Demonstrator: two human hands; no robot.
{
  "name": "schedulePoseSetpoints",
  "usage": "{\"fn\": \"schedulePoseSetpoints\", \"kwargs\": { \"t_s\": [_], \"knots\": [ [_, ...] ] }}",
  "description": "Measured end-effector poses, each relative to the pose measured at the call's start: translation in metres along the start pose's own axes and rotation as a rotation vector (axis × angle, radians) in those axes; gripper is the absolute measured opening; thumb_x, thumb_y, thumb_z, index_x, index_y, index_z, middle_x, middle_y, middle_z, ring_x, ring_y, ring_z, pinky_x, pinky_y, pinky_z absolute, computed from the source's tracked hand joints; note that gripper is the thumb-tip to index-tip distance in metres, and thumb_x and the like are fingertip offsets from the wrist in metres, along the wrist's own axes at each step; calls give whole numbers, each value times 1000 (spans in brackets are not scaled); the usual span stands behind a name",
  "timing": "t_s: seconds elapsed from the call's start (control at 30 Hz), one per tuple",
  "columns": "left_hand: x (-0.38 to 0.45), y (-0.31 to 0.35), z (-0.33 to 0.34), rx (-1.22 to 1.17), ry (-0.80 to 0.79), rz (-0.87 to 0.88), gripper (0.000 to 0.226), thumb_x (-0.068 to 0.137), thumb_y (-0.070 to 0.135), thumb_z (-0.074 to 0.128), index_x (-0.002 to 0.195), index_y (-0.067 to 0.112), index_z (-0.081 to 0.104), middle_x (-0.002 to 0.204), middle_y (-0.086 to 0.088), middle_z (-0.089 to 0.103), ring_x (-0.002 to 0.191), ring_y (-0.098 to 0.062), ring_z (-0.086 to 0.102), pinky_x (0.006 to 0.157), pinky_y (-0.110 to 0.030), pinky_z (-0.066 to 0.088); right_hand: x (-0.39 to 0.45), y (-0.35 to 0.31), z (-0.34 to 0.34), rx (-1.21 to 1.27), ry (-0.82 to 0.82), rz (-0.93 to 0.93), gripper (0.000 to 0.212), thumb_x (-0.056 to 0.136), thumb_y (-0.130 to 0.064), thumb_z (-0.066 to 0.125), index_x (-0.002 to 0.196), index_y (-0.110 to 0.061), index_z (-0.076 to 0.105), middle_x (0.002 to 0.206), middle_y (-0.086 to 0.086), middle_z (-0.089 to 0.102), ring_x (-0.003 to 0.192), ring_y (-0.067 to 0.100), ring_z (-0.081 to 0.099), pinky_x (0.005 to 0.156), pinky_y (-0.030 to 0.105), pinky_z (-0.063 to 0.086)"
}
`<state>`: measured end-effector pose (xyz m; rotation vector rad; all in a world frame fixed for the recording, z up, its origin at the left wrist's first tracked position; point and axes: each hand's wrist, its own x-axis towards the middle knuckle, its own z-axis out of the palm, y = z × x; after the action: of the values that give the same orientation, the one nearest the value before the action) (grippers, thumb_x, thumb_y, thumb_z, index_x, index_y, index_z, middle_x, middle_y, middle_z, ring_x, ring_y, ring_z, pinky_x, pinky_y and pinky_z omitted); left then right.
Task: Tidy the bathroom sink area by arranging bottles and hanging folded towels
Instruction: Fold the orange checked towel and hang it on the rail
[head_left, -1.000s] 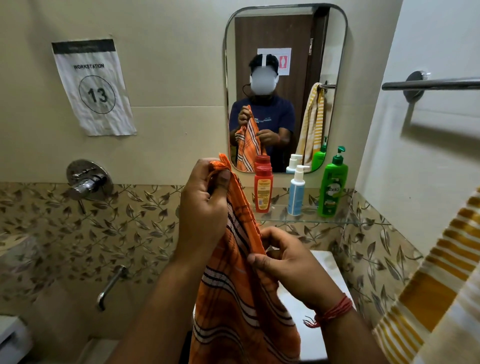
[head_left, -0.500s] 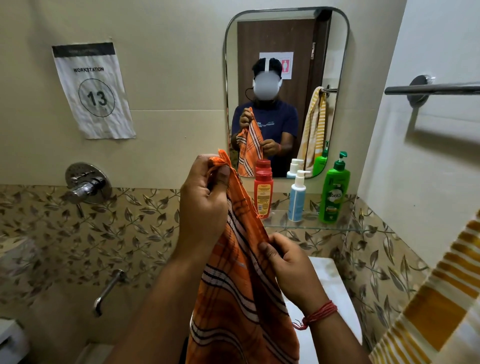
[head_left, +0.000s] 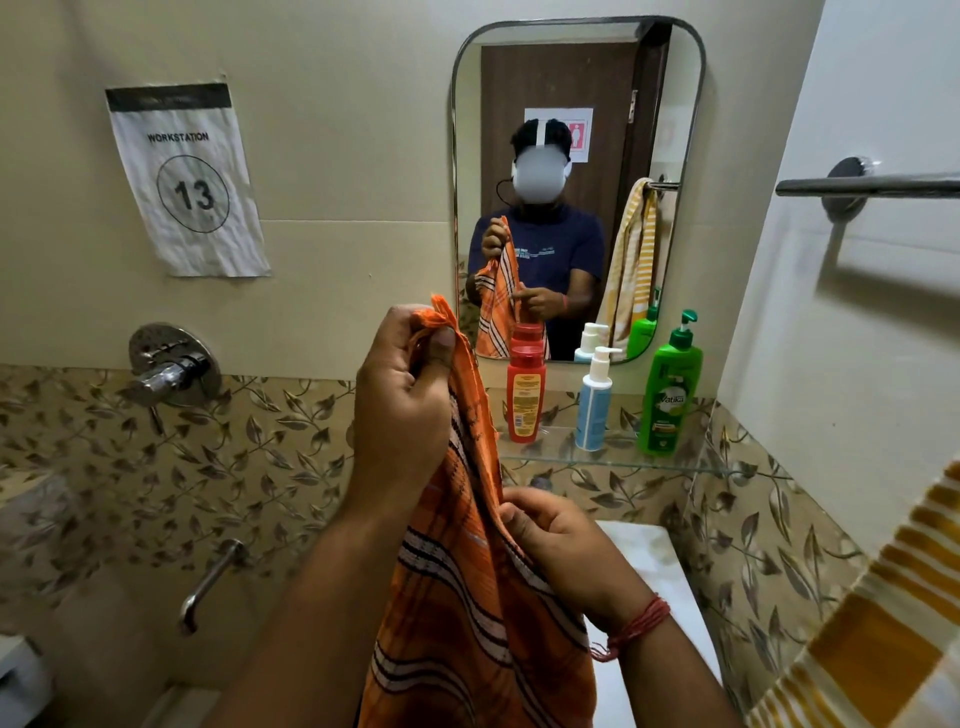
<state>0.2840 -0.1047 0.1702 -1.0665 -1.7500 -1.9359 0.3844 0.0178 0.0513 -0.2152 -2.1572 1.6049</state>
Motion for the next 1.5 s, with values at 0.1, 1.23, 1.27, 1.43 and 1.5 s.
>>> {"fn": "schedulePoseSetpoints", "kwargs": {
  "t_s": [0.1,1.23,1.27,1.43,1.5],
  "knots": [
    [0,2,0,-6,1,14,8,103,24,51,96,22,53,74,10,56,64,6,59,53,-10,46,3,-3,0,-137,108,-86,25,90,-48,57,91,-27,70,85,-14,69,83,1,63,75,20,49],
    [39,-44,-18,16,311,-111,2,102,32,54,101,33,54,90,14,61,79,2,58,67,-18,48,-8,23,-26,14,177,-96,41,71,-57,76,80,-23,55,76,9,56,71,24,57,63,41,49],
    [43,-48,-20,12,343,-126,5,102,31,54,99,35,54,90,15,60,80,2,57,69,-19,47,-9,22,-29,44,162,-93,43,71,-61,74,83,-24,58,79,9,60,74,25,60,66,41,51],
    [52,-66,-26,-50,461,-242,6,103,26,52,102,32,53,92,17,60,82,0,57,77,-21,47,-8,16,-49,-125,77,-62,44,80,-66,58,83,-23,65,79,-5,62,77,11,61,70,27,48],
    [50,-65,-29,-53,481,-267,8,105,25,48,100,31,52,90,18,57,77,5,54,70,-14,43,-7,13,-58,-297,63,-48,36,81,-60,58,81,-25,65,77,-9,63,74,6,60,66,25,47]
  ]
}}
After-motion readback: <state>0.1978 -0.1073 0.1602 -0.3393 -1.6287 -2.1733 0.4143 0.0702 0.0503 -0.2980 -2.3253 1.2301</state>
